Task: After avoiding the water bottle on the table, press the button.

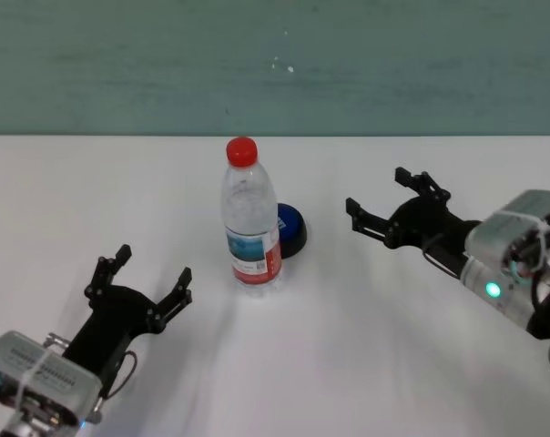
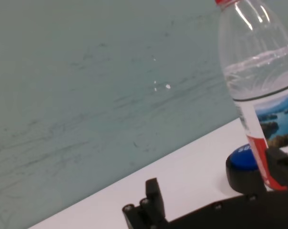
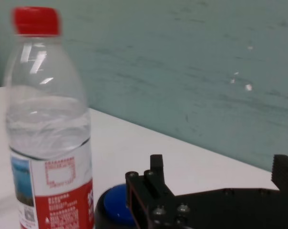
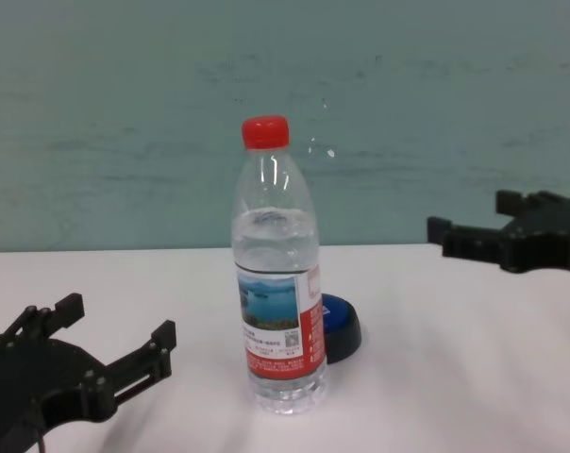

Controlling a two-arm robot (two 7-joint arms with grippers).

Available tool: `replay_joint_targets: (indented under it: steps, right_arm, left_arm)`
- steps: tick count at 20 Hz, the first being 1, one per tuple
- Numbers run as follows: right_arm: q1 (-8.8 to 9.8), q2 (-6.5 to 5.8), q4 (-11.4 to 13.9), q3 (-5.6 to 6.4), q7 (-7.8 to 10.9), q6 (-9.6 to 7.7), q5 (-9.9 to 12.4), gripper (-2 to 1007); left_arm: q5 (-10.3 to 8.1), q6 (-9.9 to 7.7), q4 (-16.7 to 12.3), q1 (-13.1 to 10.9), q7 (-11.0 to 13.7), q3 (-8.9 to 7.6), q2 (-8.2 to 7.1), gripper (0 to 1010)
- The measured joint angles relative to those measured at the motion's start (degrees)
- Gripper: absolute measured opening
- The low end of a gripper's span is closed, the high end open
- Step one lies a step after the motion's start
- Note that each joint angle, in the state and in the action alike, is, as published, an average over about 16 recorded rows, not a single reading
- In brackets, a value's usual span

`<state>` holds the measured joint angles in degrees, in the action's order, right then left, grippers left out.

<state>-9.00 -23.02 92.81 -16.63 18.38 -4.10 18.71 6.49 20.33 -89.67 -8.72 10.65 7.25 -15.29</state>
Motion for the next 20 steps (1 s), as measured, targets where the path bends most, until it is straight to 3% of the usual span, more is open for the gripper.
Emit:
replay_joint_targets:
  steps: [6,11,20]
  right_arm:
    - [5.49,1.00,4.26,2.48,-3.36,1.10,-0.63,1004]
    - [8.94,2.54,5.89,4.27,-5.38,2.24,-1.37,1004]
    - [11.65,4.45,6.51,6.07,-5.82,3.55,-2.64,1004]
  left_arm:
    - [0.00,0.00,0.00,0.00,0.00,0.00,0.00,1000]
    - [0.00,0.00,0.00,0.00,0.00,0.00,0.00,1000]
    - [0.00,0.00,0.00,0.00,0.00,0.00,0.00,1000]
